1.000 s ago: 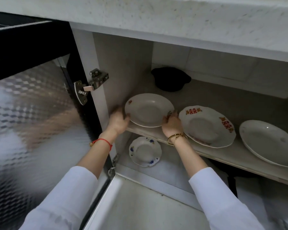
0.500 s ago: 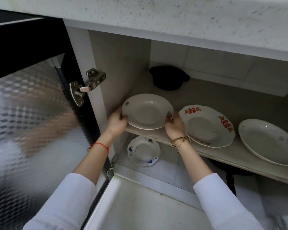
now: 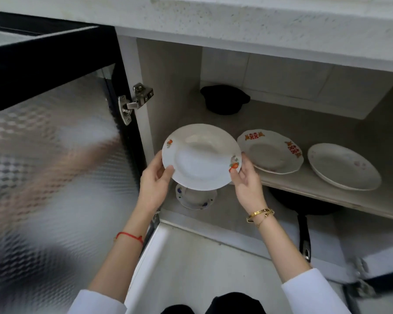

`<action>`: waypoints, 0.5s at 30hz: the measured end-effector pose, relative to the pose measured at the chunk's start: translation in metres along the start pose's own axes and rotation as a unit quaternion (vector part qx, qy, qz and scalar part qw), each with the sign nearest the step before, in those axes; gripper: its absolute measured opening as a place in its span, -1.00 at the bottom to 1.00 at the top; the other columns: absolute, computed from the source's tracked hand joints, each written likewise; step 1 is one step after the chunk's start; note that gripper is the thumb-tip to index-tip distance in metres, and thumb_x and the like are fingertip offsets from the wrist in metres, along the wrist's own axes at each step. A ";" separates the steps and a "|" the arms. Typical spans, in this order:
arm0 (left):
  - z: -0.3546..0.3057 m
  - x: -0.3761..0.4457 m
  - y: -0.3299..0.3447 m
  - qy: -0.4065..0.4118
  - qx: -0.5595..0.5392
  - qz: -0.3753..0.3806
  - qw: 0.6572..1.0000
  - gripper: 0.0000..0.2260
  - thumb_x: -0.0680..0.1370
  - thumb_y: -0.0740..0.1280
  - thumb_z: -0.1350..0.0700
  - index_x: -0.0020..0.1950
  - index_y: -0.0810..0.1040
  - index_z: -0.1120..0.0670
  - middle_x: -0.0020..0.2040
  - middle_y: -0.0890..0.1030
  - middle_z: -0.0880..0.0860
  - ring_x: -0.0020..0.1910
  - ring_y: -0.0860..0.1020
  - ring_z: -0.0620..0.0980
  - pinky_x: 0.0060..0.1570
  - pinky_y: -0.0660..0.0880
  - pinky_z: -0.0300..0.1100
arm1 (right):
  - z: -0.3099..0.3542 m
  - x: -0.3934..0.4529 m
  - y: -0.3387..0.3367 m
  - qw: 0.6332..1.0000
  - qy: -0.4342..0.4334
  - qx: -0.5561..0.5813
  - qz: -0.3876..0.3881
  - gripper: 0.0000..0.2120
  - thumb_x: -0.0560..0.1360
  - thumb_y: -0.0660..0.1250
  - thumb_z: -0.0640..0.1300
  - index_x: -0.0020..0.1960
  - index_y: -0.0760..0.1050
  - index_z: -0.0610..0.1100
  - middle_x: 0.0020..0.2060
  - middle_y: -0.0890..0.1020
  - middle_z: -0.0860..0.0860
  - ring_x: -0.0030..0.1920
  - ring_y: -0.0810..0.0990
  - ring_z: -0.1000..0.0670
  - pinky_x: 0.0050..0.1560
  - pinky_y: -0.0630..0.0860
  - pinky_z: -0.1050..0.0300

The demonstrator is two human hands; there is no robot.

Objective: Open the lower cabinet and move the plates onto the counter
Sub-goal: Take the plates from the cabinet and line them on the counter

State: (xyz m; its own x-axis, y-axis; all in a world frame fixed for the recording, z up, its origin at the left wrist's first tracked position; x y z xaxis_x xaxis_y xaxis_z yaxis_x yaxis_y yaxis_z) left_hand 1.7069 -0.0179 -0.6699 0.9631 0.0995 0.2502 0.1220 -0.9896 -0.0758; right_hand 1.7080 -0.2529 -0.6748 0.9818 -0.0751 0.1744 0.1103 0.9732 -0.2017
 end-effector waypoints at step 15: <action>-0.035 -0.142 -0.019 0.003 -0.077 0.026 0.997 -0.58 0.58 0.24 0.36 0.40 0.44 0.05 0.30 0.56 -0.09 0.32 0.48 -0.18 0.19 0.42 -0.40 | 0.022 -0.148 -0.016 0.999 -0.027 0.023 0.017 -0.50 0.59 0.22 -0.18 0.43 0.17 0.17 0.26 0.42 0.46 0.32 0.38 0.36 0.20 0.33 0.54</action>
State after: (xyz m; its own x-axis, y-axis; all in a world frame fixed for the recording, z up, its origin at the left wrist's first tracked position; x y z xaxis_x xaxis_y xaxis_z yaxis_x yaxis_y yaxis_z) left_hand 1.5593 -0.0165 -0.6705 0.9657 0.0472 0.2554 0.0329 -0.9976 0.0601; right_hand 1.5576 -0.2528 -0.6763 0.9748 -0.0313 0.2210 0.0688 0.9841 -0.1639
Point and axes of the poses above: each hand's wrist, its own x-axis towards the middle knuckle, its own y-axis out of the palm, z = x × y, the point moved 8 cm from there along x, towards the middle knuckle
